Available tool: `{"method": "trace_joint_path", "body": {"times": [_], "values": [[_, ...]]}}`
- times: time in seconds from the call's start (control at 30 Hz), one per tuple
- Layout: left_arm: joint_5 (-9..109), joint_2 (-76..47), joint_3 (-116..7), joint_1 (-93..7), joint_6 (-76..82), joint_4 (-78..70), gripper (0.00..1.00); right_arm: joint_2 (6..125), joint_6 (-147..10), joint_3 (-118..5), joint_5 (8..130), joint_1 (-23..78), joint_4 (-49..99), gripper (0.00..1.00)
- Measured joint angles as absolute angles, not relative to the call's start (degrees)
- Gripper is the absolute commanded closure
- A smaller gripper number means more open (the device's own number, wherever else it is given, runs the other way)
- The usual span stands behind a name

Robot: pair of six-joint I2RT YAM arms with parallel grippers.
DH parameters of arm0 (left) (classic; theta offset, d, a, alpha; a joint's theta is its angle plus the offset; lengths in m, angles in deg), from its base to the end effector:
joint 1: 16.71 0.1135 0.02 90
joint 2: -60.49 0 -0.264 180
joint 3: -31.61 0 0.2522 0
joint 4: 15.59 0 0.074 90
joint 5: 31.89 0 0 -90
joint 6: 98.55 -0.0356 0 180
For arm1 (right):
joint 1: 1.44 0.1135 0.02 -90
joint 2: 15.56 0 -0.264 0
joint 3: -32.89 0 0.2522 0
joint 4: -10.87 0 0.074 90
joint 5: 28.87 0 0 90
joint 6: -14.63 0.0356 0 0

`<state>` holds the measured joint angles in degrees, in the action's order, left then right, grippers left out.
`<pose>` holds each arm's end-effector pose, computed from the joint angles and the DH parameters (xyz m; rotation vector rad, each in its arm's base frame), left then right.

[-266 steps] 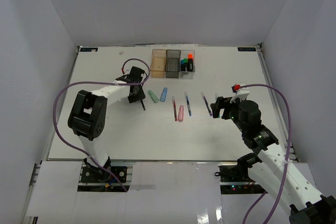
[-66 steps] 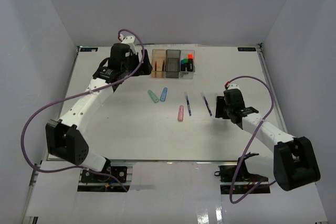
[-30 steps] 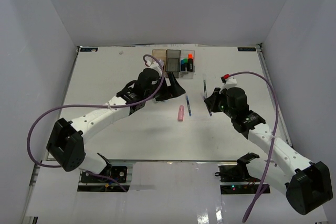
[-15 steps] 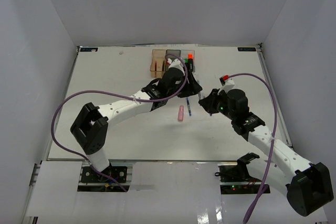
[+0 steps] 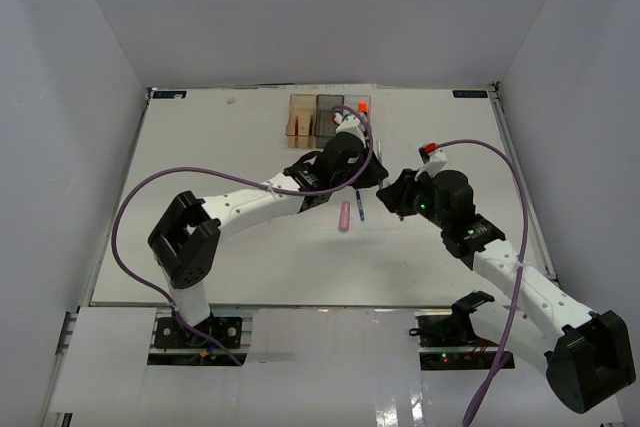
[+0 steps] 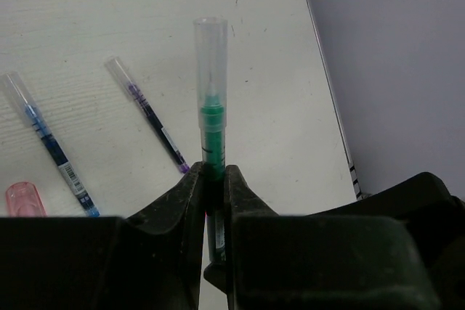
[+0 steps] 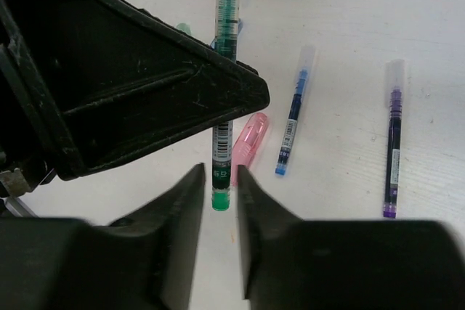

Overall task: Sort the stationery into containers
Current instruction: Place the pen in the storage box.

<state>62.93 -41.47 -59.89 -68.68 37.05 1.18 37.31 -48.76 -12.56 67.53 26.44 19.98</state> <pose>0.2611 -0.3290 0.2759 0.0655 2.1882 -0.9436 0.1887 0.1043 0.2603 -0.1017 1.9253 0.7539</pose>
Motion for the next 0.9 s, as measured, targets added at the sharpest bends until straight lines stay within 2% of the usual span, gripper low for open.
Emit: {"method": "trace_joint_path", "body": {"times": [0.07,0.1,0.17,0.2,0.27,0.4,0.7,0.9], "values": [[63.1,-41.47,-59.89,-68.7,36.46,1.18,0.9,37.31,-48.65,-12.54,67.53,26.44,20.01,0.55],[63.34,-41.47,-59.91,-68.7,36.07,1.18,0.89,37.31,-48.76,-12.51,67.35,26.44,20.05,0.47],[63.91,-41.47,-60.04,-68.63,35.04,1.79,0.89,37.28,-49.15,-12.51,66.81,26.44,20.27,0.38],[64.37,-41.49,-60.41,-68.46,34.41,2.75,0.89,37.28,-49.55,-12.51,66.37,26.44,20.51,0.3],[64.85,-41.84,-61.7,-67.76,32.7,4.74,0.88,37.28,-50.71,-12.51,64.9,26.44,21.58,0.21],[64.96,-43.35,-66.12,-63.41,27.35,9.98,0.86,37.31,-54.49,-12.6,60.27,26.44,25.45,0.15],[66.95,-49.36,-77.81,-45.79,12.66,18.68,0.81,39.25,-61.44,-13.02,52.25,26.28,30.71,0.18],[67.8,-59.56,-88.82,-41.55,6.54,20.04,0.78,41.68,-63.93,-13.02,51.22,26.28,31.33,0.2]]}}
